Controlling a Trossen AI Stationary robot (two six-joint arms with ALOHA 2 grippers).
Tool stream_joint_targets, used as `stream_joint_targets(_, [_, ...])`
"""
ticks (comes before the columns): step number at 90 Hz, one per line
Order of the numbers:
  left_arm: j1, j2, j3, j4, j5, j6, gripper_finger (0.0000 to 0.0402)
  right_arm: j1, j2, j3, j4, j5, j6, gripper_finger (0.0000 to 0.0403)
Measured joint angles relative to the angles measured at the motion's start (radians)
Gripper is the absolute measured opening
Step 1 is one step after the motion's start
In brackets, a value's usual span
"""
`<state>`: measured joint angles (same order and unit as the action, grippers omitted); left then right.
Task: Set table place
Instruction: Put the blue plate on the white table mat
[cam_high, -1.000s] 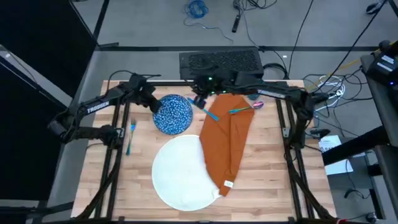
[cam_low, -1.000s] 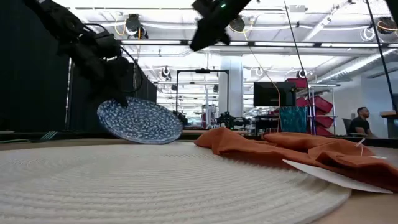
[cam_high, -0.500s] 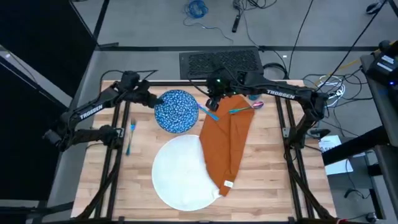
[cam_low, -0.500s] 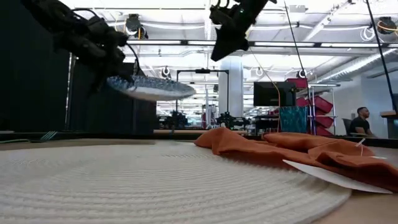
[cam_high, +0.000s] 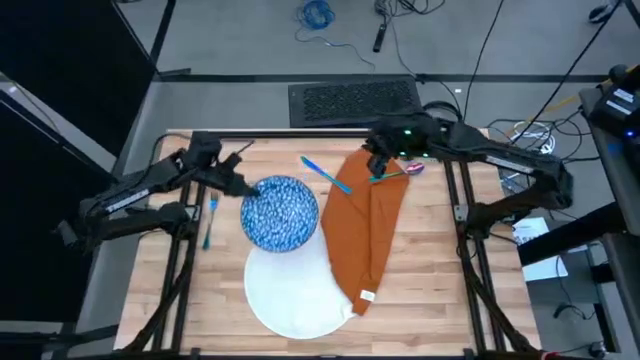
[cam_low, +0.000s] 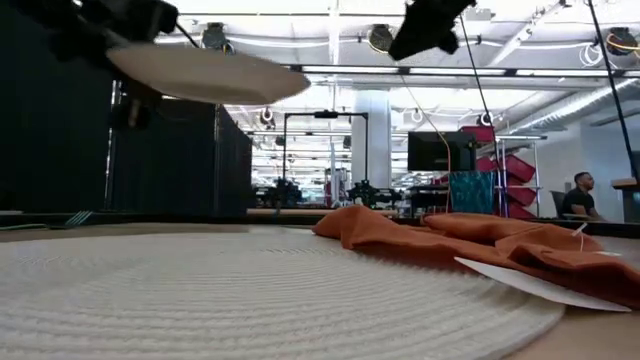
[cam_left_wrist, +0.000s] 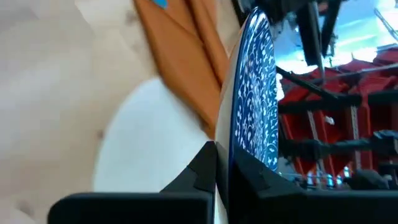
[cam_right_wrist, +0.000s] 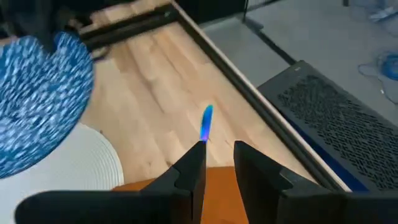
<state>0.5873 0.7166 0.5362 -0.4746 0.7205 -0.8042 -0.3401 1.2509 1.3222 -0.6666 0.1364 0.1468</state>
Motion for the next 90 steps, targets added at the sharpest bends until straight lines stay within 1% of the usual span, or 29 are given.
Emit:
stream_joint_targets(5, [-0.076,-0.046,-0.04,0.005,-0.059,-0.077,0.0,0.001,-0.02,-0.001,0.001,0.0,0.006,0.007])
stream_joint_targets(10, [-0.164,-0.084,-0.081,0.047,-0.118,-0.164,0.0,0.001,-0.032,-0.001,0.003,-0.001,0.011,0.007])
stream_joint_targets(21, [-0.374,-0.108,-0.168,0.247,-0.268,-0.345,0.0,0.002,-0.048,-0.001,0.001,-0.001,0.017,0.007])
stream_joint_targets(28, [-0.501,-0.092,-0.213,0.368,-0.371,-0.416,0.0,0.002,-0.05,-0.001,-0.003,0.0,0.017,0.007])
stream_joint_targets(35, [-0.603,-0.043,-0.225,0.399,-0.476,-0.443,0.0,0.002,-0.05,-0.001,-0.005,-0.001,0.017,0.007])
stream_joint_targets(41, [-0.672,0.003,-0.245,0.405,-0.537,-0.469,0.0,0.006,-0.05,-0.001,-0.004,0.0,0.014,0.007])
stream_joint_targets(45, [-0.713,0.04,-0.263,0.438,-0.578,-0.487,0.0,0.008,-0.05,-0.001,-0.004,-0.001,0.01,0.007])
stream_joint_targets(51, [-0.762,0.107,-0.269,0.545,-0.62,-0.512,0.0,0.008,-0.049,-0.001,-0.003,-0.001,0.009,0.007])
stream_joint_targets(57, [-0.796,0.174,-0.263,0.612,-0.647,-0.526,0.0,0.008,-0.049,-0.001,-0.003,-0.001,0.008,0.007])
stream_joint_targets(67, [-0.832,0.317,-0.265,0.741,-0.655,-0.527,0.0,0.008,-0.049,-0.001,-0.003,-0.001,0.007,0.007])
stream_joint_targets(72, [-0.846,0.381,-0.25,0.762,-0.662,-0.543,0.0,0.008,-0.049,-0.001,-0.003,-0.001,0.006,0.007])
stream_joint_targets(90, [-0.89,0.546,-0.241,0.917,-0.665,-0.56,0.0,0.021,-0.049,-0.001,-0.008,-0.001,0.003,0.007])
